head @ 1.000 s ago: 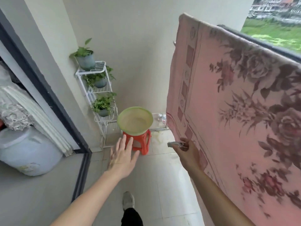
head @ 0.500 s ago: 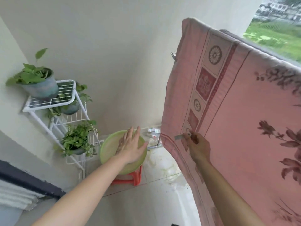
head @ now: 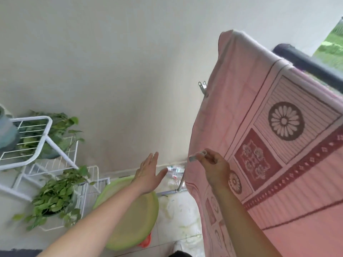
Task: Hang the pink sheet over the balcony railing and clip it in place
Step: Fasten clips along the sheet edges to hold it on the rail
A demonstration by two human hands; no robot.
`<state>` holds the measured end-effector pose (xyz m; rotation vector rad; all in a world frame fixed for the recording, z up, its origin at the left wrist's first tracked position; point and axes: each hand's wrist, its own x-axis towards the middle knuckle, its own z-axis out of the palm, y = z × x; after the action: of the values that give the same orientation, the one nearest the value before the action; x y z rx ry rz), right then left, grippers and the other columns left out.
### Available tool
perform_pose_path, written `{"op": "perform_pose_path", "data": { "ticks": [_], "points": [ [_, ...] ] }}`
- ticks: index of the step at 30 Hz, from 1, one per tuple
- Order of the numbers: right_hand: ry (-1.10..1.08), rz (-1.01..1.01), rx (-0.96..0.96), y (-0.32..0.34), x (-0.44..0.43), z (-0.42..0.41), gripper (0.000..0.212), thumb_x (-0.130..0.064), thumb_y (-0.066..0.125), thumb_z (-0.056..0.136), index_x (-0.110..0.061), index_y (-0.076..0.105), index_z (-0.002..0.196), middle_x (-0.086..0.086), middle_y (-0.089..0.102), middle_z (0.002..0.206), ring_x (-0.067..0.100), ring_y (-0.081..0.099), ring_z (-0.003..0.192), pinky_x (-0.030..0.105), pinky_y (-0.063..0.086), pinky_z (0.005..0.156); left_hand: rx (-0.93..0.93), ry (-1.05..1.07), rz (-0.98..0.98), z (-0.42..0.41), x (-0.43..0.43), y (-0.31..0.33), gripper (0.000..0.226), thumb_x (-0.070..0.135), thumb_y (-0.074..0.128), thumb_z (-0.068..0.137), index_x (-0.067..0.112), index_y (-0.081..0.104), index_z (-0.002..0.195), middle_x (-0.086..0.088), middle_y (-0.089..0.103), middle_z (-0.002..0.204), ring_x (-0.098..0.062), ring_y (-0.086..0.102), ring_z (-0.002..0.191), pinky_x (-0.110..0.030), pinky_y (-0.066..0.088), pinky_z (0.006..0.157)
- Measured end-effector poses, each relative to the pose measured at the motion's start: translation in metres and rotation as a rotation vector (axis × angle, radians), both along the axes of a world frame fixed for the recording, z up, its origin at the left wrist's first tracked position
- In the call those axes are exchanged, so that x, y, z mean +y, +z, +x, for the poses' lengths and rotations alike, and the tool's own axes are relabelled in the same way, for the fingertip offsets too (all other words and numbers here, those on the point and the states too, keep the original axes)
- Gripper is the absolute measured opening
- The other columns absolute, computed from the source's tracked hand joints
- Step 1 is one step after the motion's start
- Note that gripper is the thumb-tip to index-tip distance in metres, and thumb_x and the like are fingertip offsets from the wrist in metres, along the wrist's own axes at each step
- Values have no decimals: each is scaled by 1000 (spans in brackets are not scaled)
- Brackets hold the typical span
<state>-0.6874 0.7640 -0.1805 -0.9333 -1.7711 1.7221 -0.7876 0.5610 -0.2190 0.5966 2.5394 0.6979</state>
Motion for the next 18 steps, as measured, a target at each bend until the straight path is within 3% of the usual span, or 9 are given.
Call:
{"op": "perform_pose_path", "data": {
  "ticks": [4, 9, 12, 15, 18],
  "points": [
    [26, -9, -14, 2, 21, -54, 19, -10, 83, 77, -20, 74, 91, -9, 76, 78, 1, 69, 76, 11, 52, 70, -21, 10, -6, -40, 14, -7, 77, 57, 39, 97, 24, 5, 157, -2, 3, 165, -24, 6, 151, -43, 14, 121],
    [84, -15, -70, 12, 31, -101, 19, -21, 83, 79, -22, 73, 95, -5, 75, 88, 8, 67, 82, 35, 58, 87, -31, -16, 50, -87, 17, -17, 73, 52, 41, 98, 22, 10, 156, -2, 10, 164, -20, 10, 150, -39, 15, 121],
    [51, 22, -96, 13, 28, -115, 18, -23, 81, 81, -24, 72, 97, -5, 74, 91, 8, 69, 87, 42, 57, 92, -64, -77, 104, -111, 19, -23, 71, 51, 41, 99, 21, 12, 156, 0, 16, 162, -19, 14, 149, -34, 16, 120],
    [10, 45, -131, 8, 28, -126, 22, -24, 78, 84, -23, 70, 104, -4, 72, 94, 7, 68, 83, 41, 59, 89, -139, -150, 116, -133, 25, -38, 73, 55, 42, 97, 24, 11, 156, 2, 19, 162, -18, 17, 148, -33, 18, 119],
    [-32, 64, -163, -1, 33, -136, 26, -27, 76, 85, -23, 68, 110, 0, 70, 100, 14, 67, 92, 33, 60, 82, -215, -200, 106, -152, 42, -57, 72, 54, 44, 97, 25, 14, 156, 2, 21, 161, -17, 21, 147, -33, 21, 117]
  ]
}}
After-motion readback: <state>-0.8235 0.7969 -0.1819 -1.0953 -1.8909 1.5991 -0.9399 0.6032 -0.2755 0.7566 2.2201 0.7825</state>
